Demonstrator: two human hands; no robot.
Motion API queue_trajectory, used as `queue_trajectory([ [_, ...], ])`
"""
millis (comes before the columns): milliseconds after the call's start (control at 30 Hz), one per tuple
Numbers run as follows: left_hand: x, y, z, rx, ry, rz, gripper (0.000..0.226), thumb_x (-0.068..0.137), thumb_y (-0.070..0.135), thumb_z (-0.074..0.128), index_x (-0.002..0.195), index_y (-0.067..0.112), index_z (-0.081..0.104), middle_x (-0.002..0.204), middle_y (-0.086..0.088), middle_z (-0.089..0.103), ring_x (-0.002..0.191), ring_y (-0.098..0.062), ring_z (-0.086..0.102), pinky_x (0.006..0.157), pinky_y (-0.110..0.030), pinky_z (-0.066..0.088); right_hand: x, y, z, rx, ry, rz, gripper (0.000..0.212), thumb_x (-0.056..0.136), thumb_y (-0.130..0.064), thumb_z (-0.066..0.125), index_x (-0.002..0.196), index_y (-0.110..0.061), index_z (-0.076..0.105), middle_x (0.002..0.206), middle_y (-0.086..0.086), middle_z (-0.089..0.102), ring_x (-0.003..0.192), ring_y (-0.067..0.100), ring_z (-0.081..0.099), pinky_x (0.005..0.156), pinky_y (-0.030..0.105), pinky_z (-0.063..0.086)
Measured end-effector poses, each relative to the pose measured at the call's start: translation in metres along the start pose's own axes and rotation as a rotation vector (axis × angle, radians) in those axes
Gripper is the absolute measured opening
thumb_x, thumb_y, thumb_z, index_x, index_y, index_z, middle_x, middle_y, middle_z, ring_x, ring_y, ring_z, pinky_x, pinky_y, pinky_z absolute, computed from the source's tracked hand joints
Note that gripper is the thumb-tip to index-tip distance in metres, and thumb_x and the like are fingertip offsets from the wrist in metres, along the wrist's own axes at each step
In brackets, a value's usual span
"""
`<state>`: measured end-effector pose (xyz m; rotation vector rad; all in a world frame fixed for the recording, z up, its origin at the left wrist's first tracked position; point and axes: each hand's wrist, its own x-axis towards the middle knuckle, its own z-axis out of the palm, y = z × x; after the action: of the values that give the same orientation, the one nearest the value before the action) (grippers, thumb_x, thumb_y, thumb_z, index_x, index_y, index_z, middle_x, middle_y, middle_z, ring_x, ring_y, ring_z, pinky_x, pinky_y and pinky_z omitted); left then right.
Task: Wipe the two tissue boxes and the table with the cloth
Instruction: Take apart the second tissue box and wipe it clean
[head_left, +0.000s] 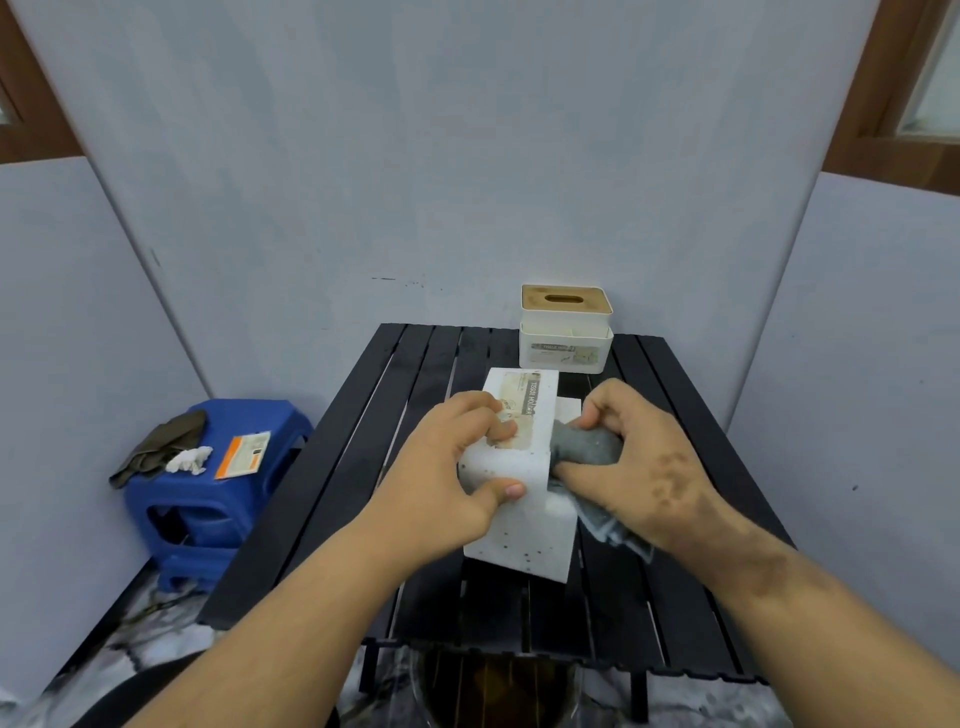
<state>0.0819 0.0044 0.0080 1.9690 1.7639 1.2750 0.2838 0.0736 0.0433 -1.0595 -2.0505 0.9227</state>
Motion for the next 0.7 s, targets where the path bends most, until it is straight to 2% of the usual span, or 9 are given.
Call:
queue_trajectory([
  [133, -0.002, 0.005, 0.001, 0.035, -0.001, 0.02, 0.042, 0.069, 0.032, 0.078, 0.108, 0.019, 0.068, 0.128, 0.017, 0.052, 0.123, 0.0, 0.049, 0.104, -0.018, 0.041, 0.002, 0.005, -0.026, 0.074, -0.248, 0.051, 0.048, 0.072, -0.004, 0.086, 0.092, -0.02, 0.045, 0.096, 0.004, 0.078, 0.086, 0.023, 0.075, 0.079, 0.042, 0.062],
  [200, -0.001, 0.007, 0.003, 0.028, -0.01, 0.025, 0.043, 0.069, 0.034, 0.079, 0.109, 0.019, 0.069, 0.127, 0.017, 0.052, 0.123, -0.001, 0.049, 0.103, -0.014, 0.038, 0.003, 0.005, -0.028, 0.027, -0.201, 0.041, 0.05, 0.071, -0.007, 0.087, 0.091, -0.023, 0.044, 0.093, 0.005, 0.078, 0.079, 0.023, 0.075, 0.073, 0.041, 0.063],
  [300, 0.0, 0.005, 0.002, 0.032, -0.005, 0.017, 0.042, 0.07, 0.032, 0.078, 0.108, 0.018, 0.069, 0.126, 0.015, 0.053, 0.122, -0.004, 0.05, 0.102, -0.015, 0.039, 0.0, 0.004, -0.006, 0.053, -0.042, -0.002, 0.045, 0.075, -0.003, 0.081, 0.09, -0.022, 0.043, 0.093, 0.003, 0.075, 0.06, 0.017, 0.07, 0.051, 0.034, 0.059],
  [333, 0.0, 0.005, 0.002, 0.037, -0.003, 0.01, 0.041, 0.07, 0.031, 0.077, 0.108, 0.019, 0.068, 0.126, 0.015, 0.053, 0.121, -0.004, 0.05, 0.101, -0.015, 0.04, 0.0, 0.006, 0.001, 0.071, -0.018, -0.02, 0.044, 0.076, -0.003, 0.08, 0.089, -0.022, 0.043, 0.093, 0.003, 0.074, 0.061, 0.014, 0.068, 0.052, 0.037, 0.059],
  [400, 0.0, 0.007, 0.002, 0.061, -0.003, 0.011, 0.04, 0.07, 0.029, 0.076, 0.108, 0.019, 0.067, 0.125, 0.017, 0.053, 0.12, -0.002, 0.05, 0.099, -0.014, 0.04, -0.001, 0.01, 0.002, 0.098, -0.072, -0.026, 0.045, 0.076, -0.005, 0.082, 0.089, -0.024, 0.043, 0.095, 0.003, 0.075, 0.075, 0.012, 0.07, 0.067, 0.042, 0.062],
  [467, 0.0, 0.008, 0.002, 0.089, -0.005, 0.026, 0.038, 0.072, 0.026, 0.078, 0.108, 0.02, 0.067, 0.125, 0.018, 0.052, 0.118, 0.003, 0.049, 0.096, -0.012, 0.04, 0.002, 0.012, -0.011, 0.13, -0.21, -0.002, 0.047, 0.076, -0.005, 0.083, 0.092, -0.023, 0.043, 0.1, 0.002, 0.077, 0.091, 0.02, 0.074, 0.081, 0.044, 0.062],
  [533, 0.0, 0.007, 0.0, 0.076, -0.009, 0.03, 0.038, 0.074, 0.023, 0.081, 0.108, 0.021, 0.067, 0.126, 0.018, 0.052, 0.12, 0.007, 0.047, 0.097, -0.013, 0.04, 0.008, 0.011, -0.026, 0.074, -0.321, 0.004, 0.049, 0.076, -0.006, 0.084, 0.093, -0.024, 0.042, 0.103, 0.0, 0.078, 0.095, 0.02, 0.074, 0.086, 0.043, 0.06],
  [600, 0.001, 0.006, -0.002, 0.052, -0.02, 0.02, 0.037, 0.075, 0.02, 0.084, 0.108, 0.021, 0.067, 0.129, 0.017, 0.053, 0.123, 0.002, 0.048, 0.101, -0.018, 0.041, 0.012, 0.007, -0.032, 0.013, -0.29, -0.002, 0.051, 0.073, -0.006, 0.084, 0.091, -0.025, 0.041, 0.097, 0.002, 0.078, 0.088, 0.021, 0.075, 0.082, 0.045, 0.061],
  [700, 0.001, 0.007, 0.001, 0.066, -0.007, 0.02, 0.036, 0.075, 0.023, 0.083, 0.107, 0.021, 0.068, 0.126, 0.016, 0.054, 0.122, -0.004, 0.05, 0.1, -0.02, 0.042, 0.011, 0.005, -0.016, 0.047, -0.097, -0.012, 0.05, 0.07, -0.003, 0.081, 0.087, -0.025, 0.04, 0.089, 0.01, 0.075, 0.077, 0.033, 0.072, 0.068, 0.05, 0.061],
])
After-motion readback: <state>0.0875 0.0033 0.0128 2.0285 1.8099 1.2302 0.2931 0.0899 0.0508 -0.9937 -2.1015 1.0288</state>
